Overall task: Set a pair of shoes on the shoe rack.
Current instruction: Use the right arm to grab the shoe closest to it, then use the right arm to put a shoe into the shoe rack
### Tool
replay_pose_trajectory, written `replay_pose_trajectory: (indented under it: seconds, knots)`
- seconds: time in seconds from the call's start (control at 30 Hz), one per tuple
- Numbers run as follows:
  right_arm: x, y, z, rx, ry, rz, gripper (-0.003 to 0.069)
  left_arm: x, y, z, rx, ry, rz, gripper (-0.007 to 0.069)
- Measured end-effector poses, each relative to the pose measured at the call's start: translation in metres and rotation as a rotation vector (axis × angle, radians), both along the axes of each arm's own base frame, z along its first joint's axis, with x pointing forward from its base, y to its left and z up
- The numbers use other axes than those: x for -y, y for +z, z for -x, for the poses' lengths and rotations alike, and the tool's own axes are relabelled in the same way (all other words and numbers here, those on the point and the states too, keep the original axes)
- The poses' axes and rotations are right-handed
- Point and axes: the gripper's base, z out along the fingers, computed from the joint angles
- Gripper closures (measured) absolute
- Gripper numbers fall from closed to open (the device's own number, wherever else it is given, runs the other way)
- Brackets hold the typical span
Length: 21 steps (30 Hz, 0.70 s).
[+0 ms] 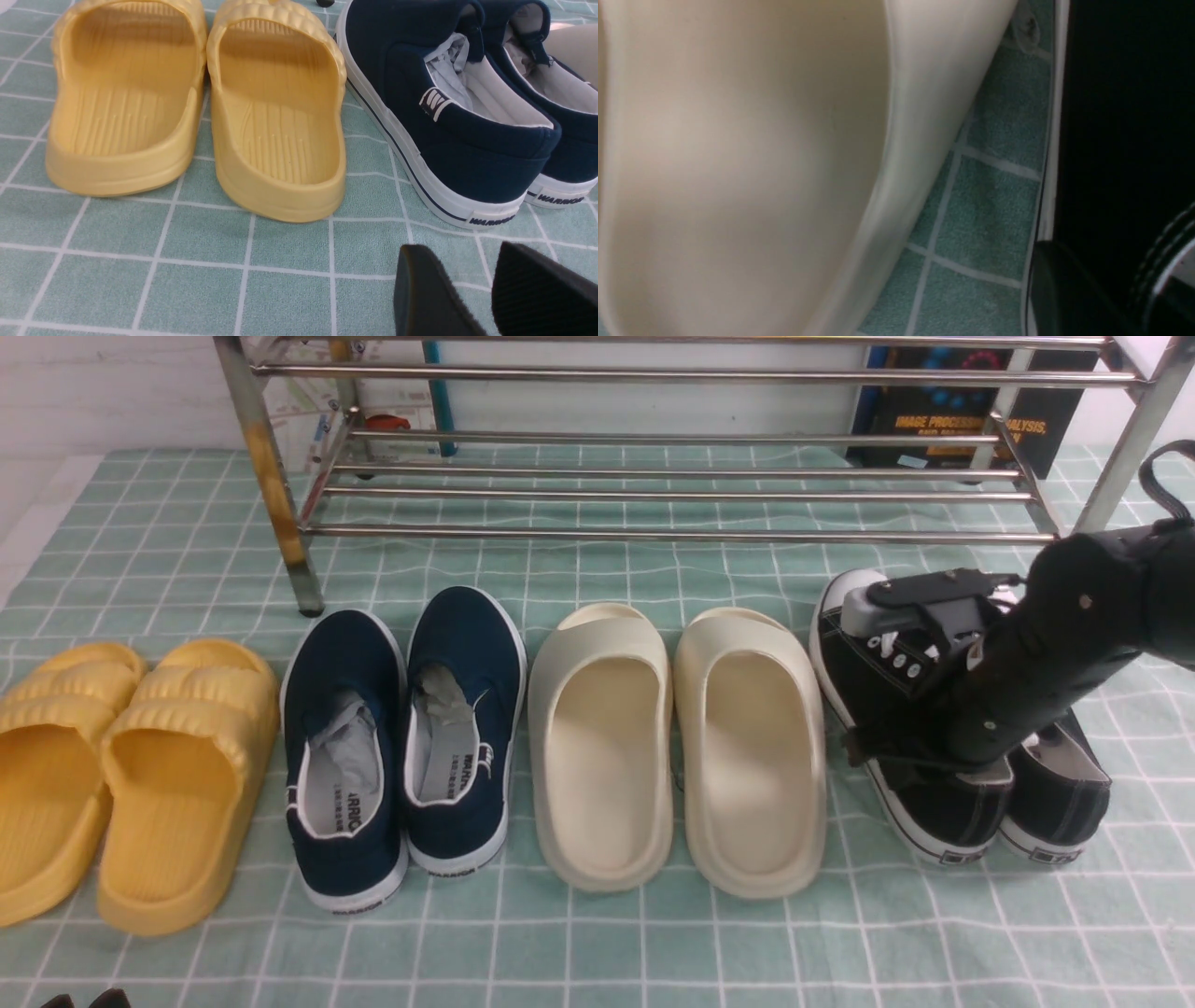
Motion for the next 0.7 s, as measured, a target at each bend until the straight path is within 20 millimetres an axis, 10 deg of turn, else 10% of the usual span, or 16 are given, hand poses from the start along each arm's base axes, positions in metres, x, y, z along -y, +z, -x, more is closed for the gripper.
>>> replay_pose_trajectory:
  seconds: [0.37,0.7]
  knots:
    - [-0.001,0.066,0.023,-0.013,-0.004,-0.1,0.0642,0.0,0.0,0.0,0.0,0.0,0.0,0.0386]
    - [-0.014,0.109,-0.02,0.153,0.118,-0.076,0.0642,0.0,0.0,0.0,0.0,0.0,0.0,0.0386]
